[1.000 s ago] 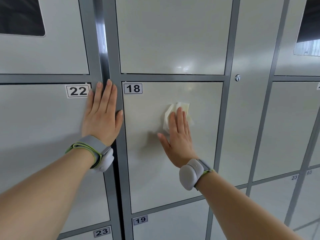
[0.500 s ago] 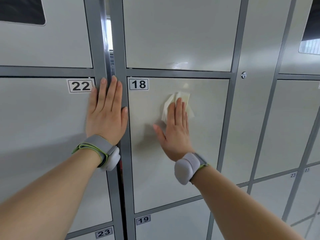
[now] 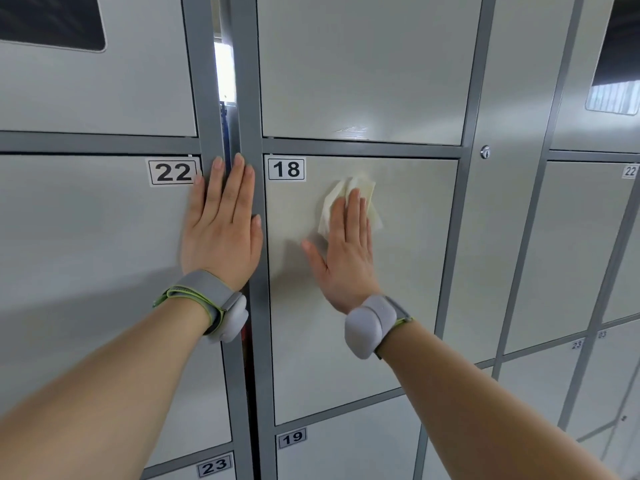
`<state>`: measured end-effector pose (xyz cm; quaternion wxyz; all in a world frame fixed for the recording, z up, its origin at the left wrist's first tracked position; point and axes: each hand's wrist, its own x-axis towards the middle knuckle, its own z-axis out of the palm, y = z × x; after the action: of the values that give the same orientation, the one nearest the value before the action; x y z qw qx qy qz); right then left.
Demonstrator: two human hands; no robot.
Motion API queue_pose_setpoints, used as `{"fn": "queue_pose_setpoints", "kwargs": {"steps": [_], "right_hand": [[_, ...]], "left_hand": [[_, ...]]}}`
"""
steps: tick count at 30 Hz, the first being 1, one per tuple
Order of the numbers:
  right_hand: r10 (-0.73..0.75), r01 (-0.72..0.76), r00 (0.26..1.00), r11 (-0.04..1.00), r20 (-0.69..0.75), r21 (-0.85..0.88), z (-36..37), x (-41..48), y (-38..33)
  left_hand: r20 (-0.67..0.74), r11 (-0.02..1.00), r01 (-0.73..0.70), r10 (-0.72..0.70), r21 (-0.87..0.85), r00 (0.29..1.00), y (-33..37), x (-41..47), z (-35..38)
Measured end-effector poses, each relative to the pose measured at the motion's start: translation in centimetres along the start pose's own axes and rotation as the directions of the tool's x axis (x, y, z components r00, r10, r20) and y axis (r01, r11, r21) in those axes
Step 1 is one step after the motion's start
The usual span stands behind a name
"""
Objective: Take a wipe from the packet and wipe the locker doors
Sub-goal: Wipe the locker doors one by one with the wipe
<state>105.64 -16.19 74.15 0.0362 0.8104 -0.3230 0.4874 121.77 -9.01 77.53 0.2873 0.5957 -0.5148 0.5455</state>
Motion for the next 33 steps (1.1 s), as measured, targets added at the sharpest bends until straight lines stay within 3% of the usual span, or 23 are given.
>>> {"fn": "queue_pose_setpoints", "kwargs": {"steps": [6,14,20,24,30,33], "right_hand": [[-0.006,0.005,0.994,1.0,0.113,0.013,0.2,-1.9,-0.1],[-0.004,0.002,0.998,1.0,0.06,0.026,-0.9,0.2,-1.0],[0.052,-0.048,0.979,0.998,0.198,-0.028,-0.1,-2.8,-0.6],[0.102,-0.11,0.975,0.993,0.196,0.031,-0.9,-1.2,-2.4],[0.031,-0.035,0.993,0.999,0.112,0.029,-0.8,-0.3,-3.1],[0.002,0.002,0.984,1.0,0.176,-0.02,-0.2,-2.1,-2.2]], "left_hand": [[-0.001,1.0,-0.005,0.005,-0.011,1.0,-0.1,0.0,-0.1],[0.021,0.998,-0.018,0.019,-0.056,1.0,-0.4,0.0,-0.8],[0.052,0.995,-0.063,0.068,-0.082,0.996,-0.9,0.1,-1.9],[0.043,0.998,0.018,-0.015,-0.065,0.999,-1.9,-0.6,-2.3],[0.07,0.998,0.041,-0.038,-0.038,0.997,-3.3,-1.6,-2.0],[0.075,0.999,0.027,-0.026,-0.018,0.997,-3.4,-1.7,-1.9]]}}
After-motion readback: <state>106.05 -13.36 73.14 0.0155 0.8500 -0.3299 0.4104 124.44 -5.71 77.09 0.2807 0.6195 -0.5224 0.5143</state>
